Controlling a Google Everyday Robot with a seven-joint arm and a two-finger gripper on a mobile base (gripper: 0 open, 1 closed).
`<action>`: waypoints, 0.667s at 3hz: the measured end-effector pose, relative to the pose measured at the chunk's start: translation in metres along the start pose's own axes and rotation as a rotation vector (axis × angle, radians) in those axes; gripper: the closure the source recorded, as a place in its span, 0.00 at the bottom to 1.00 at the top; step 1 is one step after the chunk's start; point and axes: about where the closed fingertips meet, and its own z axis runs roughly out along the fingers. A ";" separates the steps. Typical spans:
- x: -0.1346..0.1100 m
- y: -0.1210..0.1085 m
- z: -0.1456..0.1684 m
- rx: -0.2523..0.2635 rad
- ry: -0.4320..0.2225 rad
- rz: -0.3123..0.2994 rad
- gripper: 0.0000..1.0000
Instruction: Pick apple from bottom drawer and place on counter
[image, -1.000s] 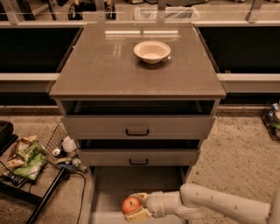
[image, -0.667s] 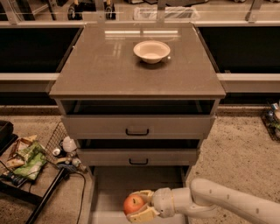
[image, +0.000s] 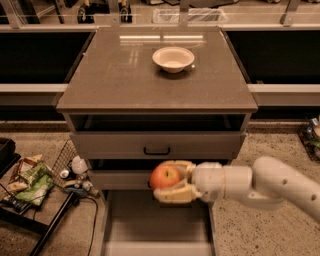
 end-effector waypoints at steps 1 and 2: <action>-0.104 -0.017 0.001 0.057 -0.006 -0.121 1.00; -0.171 -0.048 0.029 0.097 0.020 -0.171 1.00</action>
Offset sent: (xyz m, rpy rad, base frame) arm 0.1530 0.0960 0.2206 -0.1109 -0.2225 -0.0804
